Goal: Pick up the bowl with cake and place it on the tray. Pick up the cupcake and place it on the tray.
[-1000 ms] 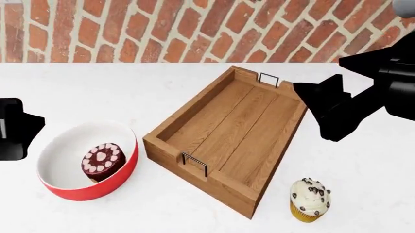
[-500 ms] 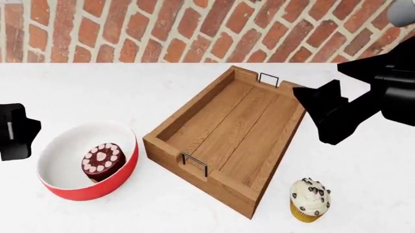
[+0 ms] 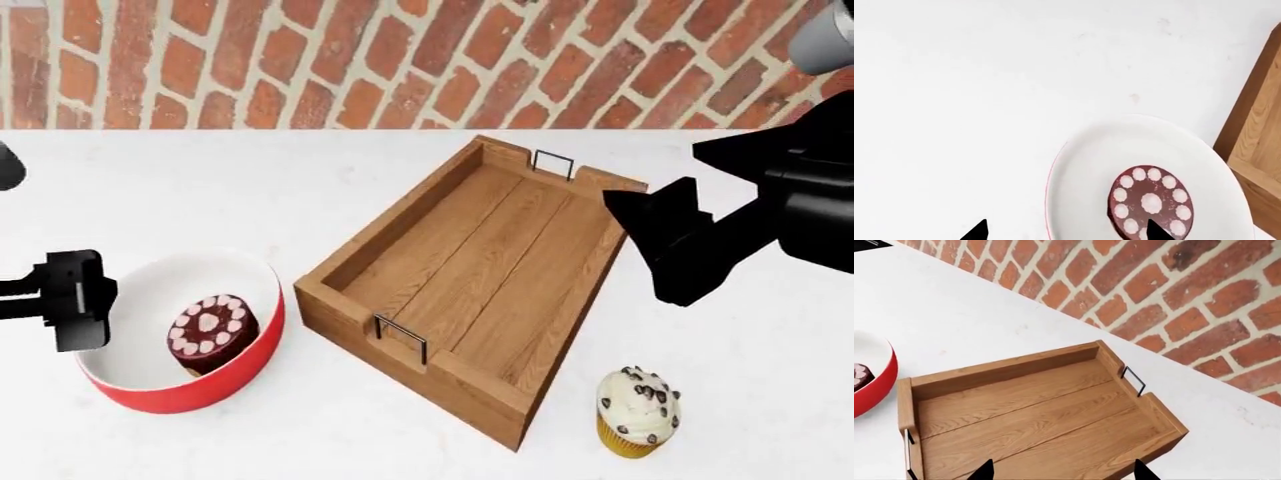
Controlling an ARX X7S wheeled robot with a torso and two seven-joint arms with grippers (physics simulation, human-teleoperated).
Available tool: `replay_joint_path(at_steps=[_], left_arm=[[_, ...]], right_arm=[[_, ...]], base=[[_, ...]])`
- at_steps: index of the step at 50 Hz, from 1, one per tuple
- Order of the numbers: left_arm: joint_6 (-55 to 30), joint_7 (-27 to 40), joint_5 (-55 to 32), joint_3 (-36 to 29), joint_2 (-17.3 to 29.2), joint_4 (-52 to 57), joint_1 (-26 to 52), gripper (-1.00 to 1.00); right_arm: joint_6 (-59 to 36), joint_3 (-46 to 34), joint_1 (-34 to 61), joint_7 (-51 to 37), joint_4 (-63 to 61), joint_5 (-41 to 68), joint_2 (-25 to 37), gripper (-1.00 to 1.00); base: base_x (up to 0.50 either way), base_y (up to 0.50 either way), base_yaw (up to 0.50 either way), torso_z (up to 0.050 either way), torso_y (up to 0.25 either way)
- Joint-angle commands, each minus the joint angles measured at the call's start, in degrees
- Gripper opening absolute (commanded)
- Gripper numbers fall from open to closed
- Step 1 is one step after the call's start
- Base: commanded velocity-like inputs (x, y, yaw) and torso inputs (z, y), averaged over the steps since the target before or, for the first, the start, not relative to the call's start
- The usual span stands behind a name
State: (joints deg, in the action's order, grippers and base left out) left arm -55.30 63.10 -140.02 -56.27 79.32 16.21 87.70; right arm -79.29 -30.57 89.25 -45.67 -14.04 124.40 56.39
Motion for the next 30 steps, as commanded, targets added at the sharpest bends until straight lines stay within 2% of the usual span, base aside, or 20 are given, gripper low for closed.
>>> replay_joint_path(at_steps=[1, 6, 18, 30], left_arm=[[1.2, -4.5, 4.7, -1.2, -1.7, -1.3, -3.2, 1.0], [1.5, -5.3, 5.6, -1.2, -1.5, -1.5, -3.8, 1.0], [4.4, -6.9, 6.6, -2.1, 2.5, 1.0, -6.8, 1.0], [7.3, -11.6, 12.8, -4.1, -3.1, -2.2, -10.5, 1.0]], right_arm=[[0.3, 0.1, -0.8, 0.8, -0.6, -1.0, 0.3, 1.0], [0.3, 0.4, -1.7, 1.4, -1.1, -2.0, 0.7, 1.0], [0.9, -0.2, -1.3, 1.1, -0.9, -2.0, 0.8, 1.0], [1.4, 0.3, -2.9, 2.4, -1.7, -3.2, 1.5, 1.0]], base=[[0.0, 0.0, 0.0, 0.0, 0.0], [0.0, 0.0, 0.0, 0.0, 0.0], [0.0, 0.0, 0.0, 0.0, 0.0], [0.0, 0.0, 0.0, 0.0, 0.0]])
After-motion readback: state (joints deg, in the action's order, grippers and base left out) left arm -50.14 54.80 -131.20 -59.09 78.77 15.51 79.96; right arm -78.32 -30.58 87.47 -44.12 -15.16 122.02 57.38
